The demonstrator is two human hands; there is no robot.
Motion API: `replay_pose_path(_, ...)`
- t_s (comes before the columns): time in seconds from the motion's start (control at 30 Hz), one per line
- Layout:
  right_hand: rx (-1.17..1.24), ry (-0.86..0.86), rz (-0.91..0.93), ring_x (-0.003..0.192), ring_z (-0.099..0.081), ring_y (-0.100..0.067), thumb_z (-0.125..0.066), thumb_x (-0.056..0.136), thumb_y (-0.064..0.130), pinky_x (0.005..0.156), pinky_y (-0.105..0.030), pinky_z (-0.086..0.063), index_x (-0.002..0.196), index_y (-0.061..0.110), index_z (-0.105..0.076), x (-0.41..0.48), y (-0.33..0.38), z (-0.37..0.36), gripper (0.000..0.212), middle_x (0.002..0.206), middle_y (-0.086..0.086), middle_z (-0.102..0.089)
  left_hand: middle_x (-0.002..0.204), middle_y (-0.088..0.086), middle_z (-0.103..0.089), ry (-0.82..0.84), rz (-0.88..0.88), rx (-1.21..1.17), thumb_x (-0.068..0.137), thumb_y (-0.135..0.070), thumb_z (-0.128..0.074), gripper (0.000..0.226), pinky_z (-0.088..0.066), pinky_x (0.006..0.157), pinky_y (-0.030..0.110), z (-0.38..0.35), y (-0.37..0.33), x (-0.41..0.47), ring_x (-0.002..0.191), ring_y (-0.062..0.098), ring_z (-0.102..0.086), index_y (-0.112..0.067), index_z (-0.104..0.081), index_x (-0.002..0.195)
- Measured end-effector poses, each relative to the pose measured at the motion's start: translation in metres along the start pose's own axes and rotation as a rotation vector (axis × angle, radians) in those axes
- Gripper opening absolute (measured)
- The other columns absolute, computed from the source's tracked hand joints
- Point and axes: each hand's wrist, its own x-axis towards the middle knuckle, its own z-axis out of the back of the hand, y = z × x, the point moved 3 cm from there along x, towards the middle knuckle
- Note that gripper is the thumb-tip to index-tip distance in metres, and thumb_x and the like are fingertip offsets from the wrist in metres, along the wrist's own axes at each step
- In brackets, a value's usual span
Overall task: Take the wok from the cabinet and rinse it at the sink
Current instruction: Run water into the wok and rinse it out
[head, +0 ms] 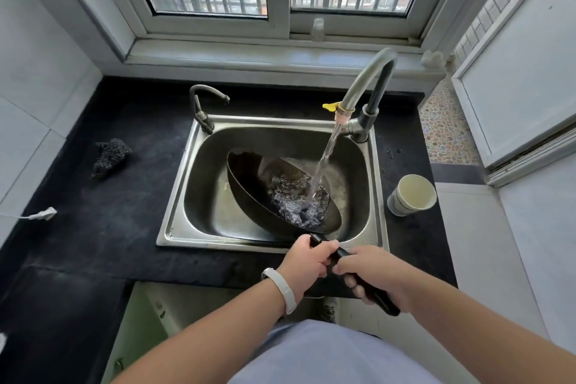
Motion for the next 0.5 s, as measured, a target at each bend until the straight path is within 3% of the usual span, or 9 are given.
replay_pose_path(0.13,0.118,0.043,-0.019,0.040,-0.039,-0.011,-0.055,0.090,0.007,0.039,-0.019,-0.033,0.091,0.011,-0.059,0.003,-0.009,-0.001,0.005,0.055,-0.001,-0.047,0.063,0.004,-0.052,-0.023,-0.048,0.050,0.088,-0.023,-0.068,0.021,-0.041,0.047,0.022,0.004,0.001,-0.003,0.048,0.011,-0.043,-0.010,-0.052,0.085)
replay_pose_path(0.27,0.302,0.111,-0.046,0.039,-0.036,-0.008,-0.055,0.090,0.010,0.038,-0.017,-0.030,0.085,0.015,-0.054,0.006,-0.015,-0.006,0.007,0.055,0.003,-0.043,0.060,0.001,-0.045,-0.017,0.002,-0.100,0.089,-0.025,-0.068,0.019,-0.040,0.048,0.022,0.009,0.000,-0.003,0.048,0.011,-0.039,-0.012,-0.054,0.086)
replay_pose_path(0.4,0.553,0.228,-0.077,0.033,-0.033,-0.005,-0.051,0.089,0.010,0.032,-0.015,-0.029,0.081,0.014,-0.057,0.011,-0.017,-0.014,0.011,0.051,0.007,-0.036,0.073,0.006,-0.050,0.108,0.056,-0.209,0.092,-0.030,-0.063,0.018,-0.050,0.055,0.025,0.008,-0.003,-0.005,0.057,0.014,-0.051,-0.014,-0.056,0.095)
replay_pose_path(0.5,0.702,0.314,-0.078,0.031,-0.032,-0.004,-0.057,0.078,0.012,0.029,-0.015,-0.032,0.082,0.013,-0.058,0.013,-0.014,-0.013,0.005,0.048,0.008,-0.034,0.079,0.004,-0.056,0.175,0.005,-0.198,0.095,-0.023,-0.059,0.013,-0.053,0.067,0.028,0.004,-0.008,-0.005,0.067,0.013,-0.055,-0.013,-0.054,0.102)
